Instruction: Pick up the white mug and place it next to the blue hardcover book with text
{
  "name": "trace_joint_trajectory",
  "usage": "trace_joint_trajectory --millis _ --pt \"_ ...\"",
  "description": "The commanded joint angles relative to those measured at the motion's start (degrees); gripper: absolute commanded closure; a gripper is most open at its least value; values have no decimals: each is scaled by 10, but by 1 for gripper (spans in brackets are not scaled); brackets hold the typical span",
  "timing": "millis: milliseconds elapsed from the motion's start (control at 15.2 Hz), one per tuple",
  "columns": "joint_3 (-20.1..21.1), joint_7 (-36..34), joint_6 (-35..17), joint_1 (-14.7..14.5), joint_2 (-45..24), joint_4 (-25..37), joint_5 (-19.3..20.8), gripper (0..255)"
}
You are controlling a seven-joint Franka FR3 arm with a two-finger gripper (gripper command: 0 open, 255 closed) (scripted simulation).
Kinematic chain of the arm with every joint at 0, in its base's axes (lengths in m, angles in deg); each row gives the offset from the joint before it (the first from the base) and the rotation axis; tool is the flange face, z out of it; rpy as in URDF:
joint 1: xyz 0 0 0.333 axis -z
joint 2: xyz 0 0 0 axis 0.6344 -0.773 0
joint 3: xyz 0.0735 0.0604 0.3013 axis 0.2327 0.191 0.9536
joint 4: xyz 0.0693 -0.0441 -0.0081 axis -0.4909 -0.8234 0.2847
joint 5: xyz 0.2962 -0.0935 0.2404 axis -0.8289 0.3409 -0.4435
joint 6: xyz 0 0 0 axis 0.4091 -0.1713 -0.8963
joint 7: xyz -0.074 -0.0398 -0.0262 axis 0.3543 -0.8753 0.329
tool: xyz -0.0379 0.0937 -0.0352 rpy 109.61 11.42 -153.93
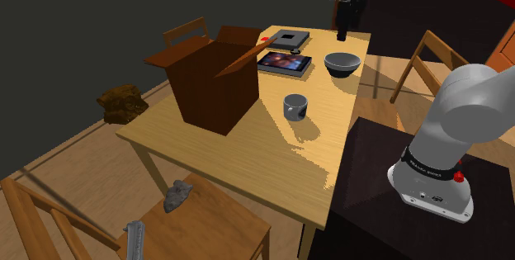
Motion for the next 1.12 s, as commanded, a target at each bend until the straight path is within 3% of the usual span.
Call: trace_joint_trajectory --millis 0,528,1056 --pt "0 0 0 0 0 0 0 0" --pt "-47 31 -166 6 -81 -78 3 0" --pt "-92 74 -334 5 -220 -103 -12 0"
